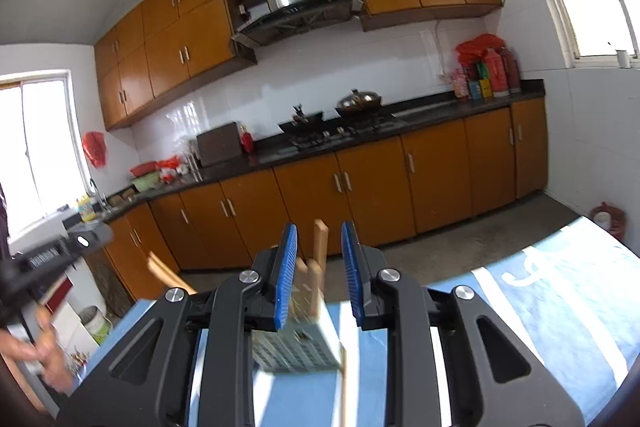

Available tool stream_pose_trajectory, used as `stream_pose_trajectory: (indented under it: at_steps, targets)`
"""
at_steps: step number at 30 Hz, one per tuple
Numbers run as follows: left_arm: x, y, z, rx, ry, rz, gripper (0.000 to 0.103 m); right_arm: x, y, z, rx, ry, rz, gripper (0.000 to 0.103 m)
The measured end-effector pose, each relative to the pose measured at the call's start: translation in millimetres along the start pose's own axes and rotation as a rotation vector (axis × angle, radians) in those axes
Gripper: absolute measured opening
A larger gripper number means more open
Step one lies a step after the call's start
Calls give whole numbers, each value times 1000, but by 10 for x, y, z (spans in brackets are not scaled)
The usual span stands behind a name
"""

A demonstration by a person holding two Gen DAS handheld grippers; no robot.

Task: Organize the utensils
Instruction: 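Insert the chopsticks into the holder and open both tools, then grasp a chopstick with the left tool while the right tool grasps another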

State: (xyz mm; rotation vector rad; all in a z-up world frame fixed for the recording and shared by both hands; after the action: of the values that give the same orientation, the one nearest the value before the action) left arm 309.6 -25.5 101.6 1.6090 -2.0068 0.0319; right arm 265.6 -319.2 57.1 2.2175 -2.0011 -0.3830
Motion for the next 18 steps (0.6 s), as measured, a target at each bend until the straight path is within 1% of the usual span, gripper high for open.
stream_pose_trajectory:
  at_steps: [3, 6, 8, 9, 10, 14, 16, 18]
  targets:
    - [-214, 183, 215, -25, 2, -26, 10, 97, 25, 378, -92, 10, 21, 25]
    - [-476, 206, 525, -77, -11, -83, 10, 133, -73, 933, -231, 18, 29, 25]
    - [-654, 165, 769, -122, -26, -124, 10, 94, -149, 1322, -325, 2, 6, 25]
    - [-731, 140, 862, -140, -29, -141, 10, 57, -184, 1442, -357, -2, -8, 25]
    - [-846, 92, 1020, -174, -31, -167, 10, -26, -237, 1651, -409, 0, -32, 25]
    - [-1103, -55, 1466, -278, -15, -212, 10, -345, -392, 2140, -538, 65, -86, 25]
    - [-1181, -110, 1619, -314, -16, -227, 10, -454, -453, 2307, -582, 92, -93, 25]
    - [-1223, -146, 1740, -342, -17, -230, 11, -514, -482, 2430, -605, 110, -91, 25]
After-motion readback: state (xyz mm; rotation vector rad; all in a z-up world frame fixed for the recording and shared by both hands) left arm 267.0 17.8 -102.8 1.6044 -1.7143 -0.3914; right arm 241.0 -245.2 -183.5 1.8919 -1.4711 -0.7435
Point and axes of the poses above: each gripper's, at about its wrist camera, not at the fingertips, and y roughly against the way its jaws point, x to its right, z to its underside, the point moved 10 cm from there along -y, roughly the way its jaws point, and after that the axes turned 11 degrees about y, right-handed, at the moved point
